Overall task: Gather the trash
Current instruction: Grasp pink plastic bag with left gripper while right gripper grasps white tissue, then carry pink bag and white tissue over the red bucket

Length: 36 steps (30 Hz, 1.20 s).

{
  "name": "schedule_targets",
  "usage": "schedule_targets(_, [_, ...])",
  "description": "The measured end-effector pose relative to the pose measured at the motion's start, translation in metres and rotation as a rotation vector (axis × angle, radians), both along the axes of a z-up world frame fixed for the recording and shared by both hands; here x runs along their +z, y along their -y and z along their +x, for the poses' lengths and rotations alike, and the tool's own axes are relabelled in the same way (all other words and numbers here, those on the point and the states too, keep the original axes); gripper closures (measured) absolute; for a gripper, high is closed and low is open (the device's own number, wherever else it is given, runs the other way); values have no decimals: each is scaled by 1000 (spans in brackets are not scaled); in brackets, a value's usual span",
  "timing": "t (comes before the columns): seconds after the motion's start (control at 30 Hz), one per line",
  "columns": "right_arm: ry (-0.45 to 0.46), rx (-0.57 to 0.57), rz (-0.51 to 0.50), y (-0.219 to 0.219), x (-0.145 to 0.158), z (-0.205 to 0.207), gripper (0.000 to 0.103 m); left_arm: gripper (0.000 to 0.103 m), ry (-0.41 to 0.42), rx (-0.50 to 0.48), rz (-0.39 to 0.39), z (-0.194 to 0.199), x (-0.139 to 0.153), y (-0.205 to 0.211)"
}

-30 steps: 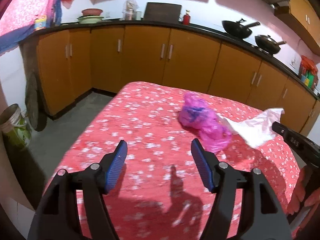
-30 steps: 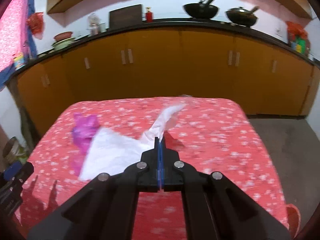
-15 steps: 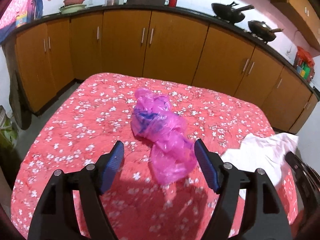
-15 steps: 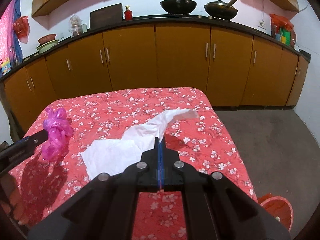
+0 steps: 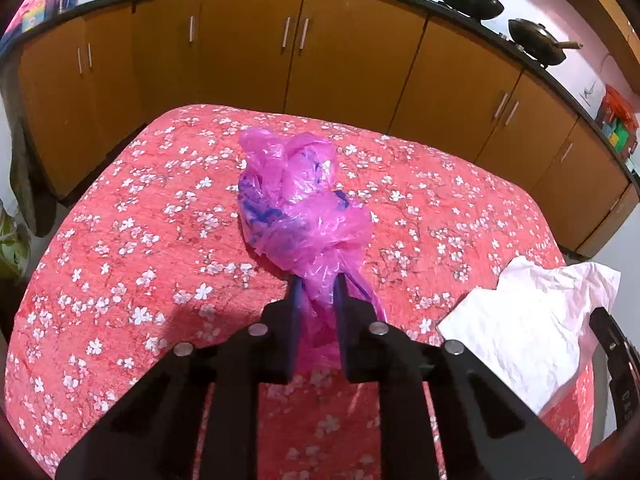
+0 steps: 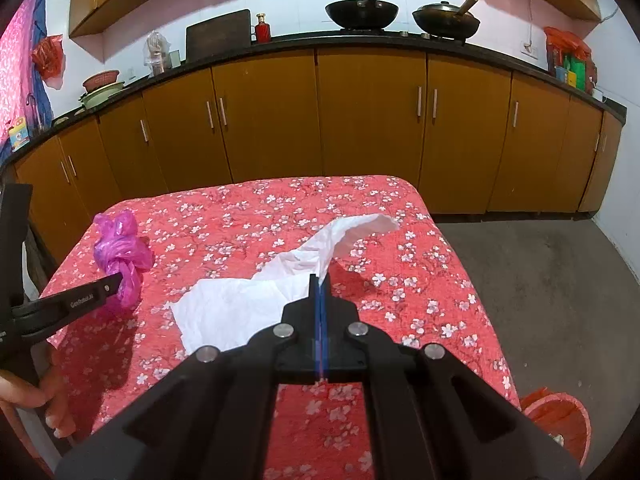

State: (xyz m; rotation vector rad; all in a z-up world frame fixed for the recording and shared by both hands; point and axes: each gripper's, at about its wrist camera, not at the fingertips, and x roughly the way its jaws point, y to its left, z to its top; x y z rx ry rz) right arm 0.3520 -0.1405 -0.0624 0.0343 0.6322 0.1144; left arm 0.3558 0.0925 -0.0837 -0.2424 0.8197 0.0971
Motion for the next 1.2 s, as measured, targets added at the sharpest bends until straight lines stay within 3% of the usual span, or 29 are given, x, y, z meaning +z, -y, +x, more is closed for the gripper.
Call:
schedule_targets(0.33, [17, -2, 2, 4, 12, -24, 101, 91, 41, 7, 82, -42, 9, -9])
schedule_targets(0.63, [41, -15, 38, 21, 38, -62, 101, 91, 93, -47, 128, -84, 36, 4])
schedule_targets(0.93, [81, -70, 35, 62, 59, -106, 101, 91, 144, -146, 137, -118, 61, 47])
schedule_targets(1.2, [106, -182, 36, 126, 69, -147, 101, 91, 180, -284, 148, -142, 70, 108])
